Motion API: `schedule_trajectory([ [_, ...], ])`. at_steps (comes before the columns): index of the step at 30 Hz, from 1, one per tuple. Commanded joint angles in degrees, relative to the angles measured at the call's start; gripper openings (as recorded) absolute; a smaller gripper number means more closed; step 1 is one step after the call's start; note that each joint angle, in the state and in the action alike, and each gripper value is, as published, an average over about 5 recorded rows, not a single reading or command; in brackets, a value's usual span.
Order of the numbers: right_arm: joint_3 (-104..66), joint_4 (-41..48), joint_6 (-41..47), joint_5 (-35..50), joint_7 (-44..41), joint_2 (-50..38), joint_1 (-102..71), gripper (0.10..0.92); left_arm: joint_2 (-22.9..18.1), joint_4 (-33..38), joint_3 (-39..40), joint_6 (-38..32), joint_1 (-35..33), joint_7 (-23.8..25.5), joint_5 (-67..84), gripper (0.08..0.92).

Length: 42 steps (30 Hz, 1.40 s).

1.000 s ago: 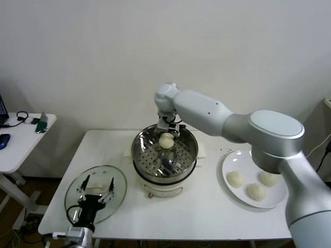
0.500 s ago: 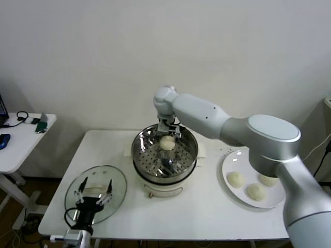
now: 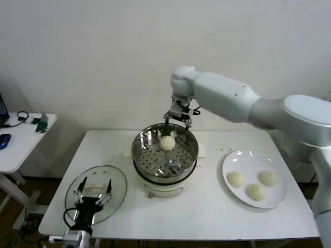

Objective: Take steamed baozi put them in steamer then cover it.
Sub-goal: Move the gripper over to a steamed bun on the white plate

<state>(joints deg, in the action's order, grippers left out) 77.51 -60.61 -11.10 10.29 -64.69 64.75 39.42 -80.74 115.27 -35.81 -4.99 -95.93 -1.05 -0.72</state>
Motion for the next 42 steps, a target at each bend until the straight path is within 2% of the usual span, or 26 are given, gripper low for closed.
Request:
schedule_trajectory([
  [1,10.7,-10.6,20.2,20.6,8.4,-16.2,7.8,0.823,0.0,0.3,0.0,0.0,-0.2,-0.1,0.0,0.823],
  [3,11.6,-13.2,24.2,22.2,9.3,-20.1,7.5,0.823,-0.1,0.4,0.1,0.1,-0.2,-0.1,0.1,0.823],
  [7,11.3,-16.5,26.7,21.2,8.5,-26.6,4.0,0.823,-0.3,0.8,0.1,0.2,-0.4,-0.1,0.0,0.823],
  [16,-0.4,-15.3,26.3,8.9,4.7,-34.2,-16.2,0.823,-0.3,1.4,-0.2,0.3,-1.4,-0.1,-0.5,0.823],
  [25,-12.6,-9.9,24.8,1.9,5.4,-31.3,-31.0,0.823,-0.9,0.9,-0.3,0.4,-1.7,-0.2,-1.3,0.823],
  [42,-16.4,-2.8,23.2,-0.7,5.8,-24.7,-35.0,0.823,-1.1,-0.2,-0.2,0.5,-1.2,-0.2,-1.7,0.823],
])
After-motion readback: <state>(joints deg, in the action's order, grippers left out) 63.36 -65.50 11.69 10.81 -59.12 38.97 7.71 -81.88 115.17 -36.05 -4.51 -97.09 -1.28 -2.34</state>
